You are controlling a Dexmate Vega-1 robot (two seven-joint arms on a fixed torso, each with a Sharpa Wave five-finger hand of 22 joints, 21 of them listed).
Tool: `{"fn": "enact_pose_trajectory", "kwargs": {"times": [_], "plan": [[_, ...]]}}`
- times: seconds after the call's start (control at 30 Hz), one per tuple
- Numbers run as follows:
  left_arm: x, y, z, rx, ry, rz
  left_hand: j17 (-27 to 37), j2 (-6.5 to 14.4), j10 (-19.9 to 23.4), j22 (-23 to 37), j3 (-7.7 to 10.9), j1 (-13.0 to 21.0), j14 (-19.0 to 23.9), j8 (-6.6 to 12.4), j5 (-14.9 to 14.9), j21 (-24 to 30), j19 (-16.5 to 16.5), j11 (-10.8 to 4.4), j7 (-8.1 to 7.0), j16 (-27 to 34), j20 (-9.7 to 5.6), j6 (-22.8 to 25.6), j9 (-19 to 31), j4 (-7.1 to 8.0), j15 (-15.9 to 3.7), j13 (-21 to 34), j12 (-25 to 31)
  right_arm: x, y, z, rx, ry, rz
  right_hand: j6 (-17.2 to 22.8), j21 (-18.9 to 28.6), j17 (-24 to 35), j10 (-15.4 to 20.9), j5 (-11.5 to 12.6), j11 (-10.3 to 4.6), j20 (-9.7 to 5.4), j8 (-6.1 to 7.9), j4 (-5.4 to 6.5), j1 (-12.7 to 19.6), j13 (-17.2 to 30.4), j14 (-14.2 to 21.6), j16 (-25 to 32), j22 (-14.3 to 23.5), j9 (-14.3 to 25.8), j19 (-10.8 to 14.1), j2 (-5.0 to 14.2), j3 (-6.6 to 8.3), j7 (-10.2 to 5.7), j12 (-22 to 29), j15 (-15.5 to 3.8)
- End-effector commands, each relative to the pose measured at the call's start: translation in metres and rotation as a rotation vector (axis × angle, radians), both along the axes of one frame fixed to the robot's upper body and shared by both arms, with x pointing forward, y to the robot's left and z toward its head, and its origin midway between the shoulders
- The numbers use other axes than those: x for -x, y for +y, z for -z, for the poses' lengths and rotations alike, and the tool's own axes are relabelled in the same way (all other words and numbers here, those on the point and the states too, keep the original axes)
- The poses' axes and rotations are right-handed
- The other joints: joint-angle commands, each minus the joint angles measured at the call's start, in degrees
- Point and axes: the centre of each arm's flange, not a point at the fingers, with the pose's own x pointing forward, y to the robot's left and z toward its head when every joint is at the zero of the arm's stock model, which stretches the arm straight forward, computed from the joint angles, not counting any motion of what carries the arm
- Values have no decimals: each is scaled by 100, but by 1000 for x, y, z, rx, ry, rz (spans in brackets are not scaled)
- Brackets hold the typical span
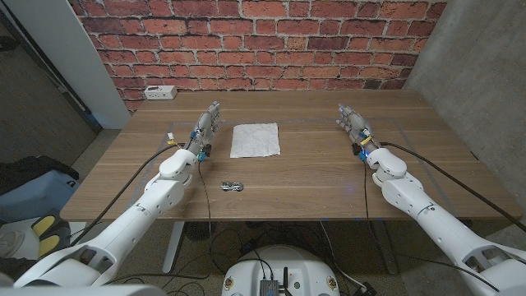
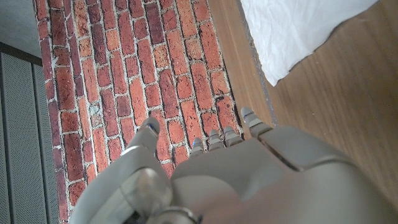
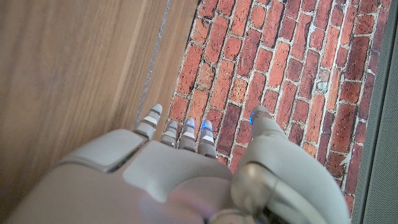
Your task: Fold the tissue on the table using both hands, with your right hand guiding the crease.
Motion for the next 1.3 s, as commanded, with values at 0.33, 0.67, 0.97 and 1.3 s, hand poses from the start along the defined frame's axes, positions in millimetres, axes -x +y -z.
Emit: {"fn": "enact_pose_trajectory", "kwargs": {"times": [0.33, 0.67, 0.97, 1.3], "plan": [[13, 3, -10, -279, 24, -238, 18, 34, 53, 32, 30, 100, 30, 74, 24, -8, 58, 70, 42, 44, 260, 228, 26, -25, 104, 13, 42, 5, 17, -14, 247, 41, 137, 172, 115, -11, 92, 35, 96, 74, 73, 4, 62, 14, 198, 123, 35, 13, 177, 67, 50, 81, 71, 53], [16, -2, -16, -411, 31, -298, 22, 40, 73, 39, 32, 146, -9, 120, 24, -62, 14, 129, 179, 26, 327, 463, 32, -50, 176, 19, 37, 11, 30, -24, 398, 23, 212, 355, 164, -28, 297, 58, 62, 85, 117, -36, 150, 14, 422, 187, 38, 15, 359, 128, 100, 111, 133, 16], [23, -8, -22, -540, 23, -372, 25, 36, 51, 43, 30, 168, -3, 93, 24, -88, -5, 112, 143, 30, 372, 454, 34, -63, 254, 22, 25, 17, 45, -32, 531, 22, 274, 475, 183, -18, 403, 68, 60, 52, 137, -6, 170, 14, 511, 214, 40, 17, 454, 216, 128, 112, 152, -30], [35, -12, -26, -660, 18, -423, 29, 44, 39, 47, 34, 203, -28, 135, 25, -121, -26, 88, 174, 25, 377, 651, 39, -74, 267, 25, 19, 24, 62, -41, 657, 24, 309, 488, 191, -15, 425, 74, 25, 33, 126, 6, 186, 14, 550, 223, 40, 18, 506, 261, 146, 114, 148, -73]]}}
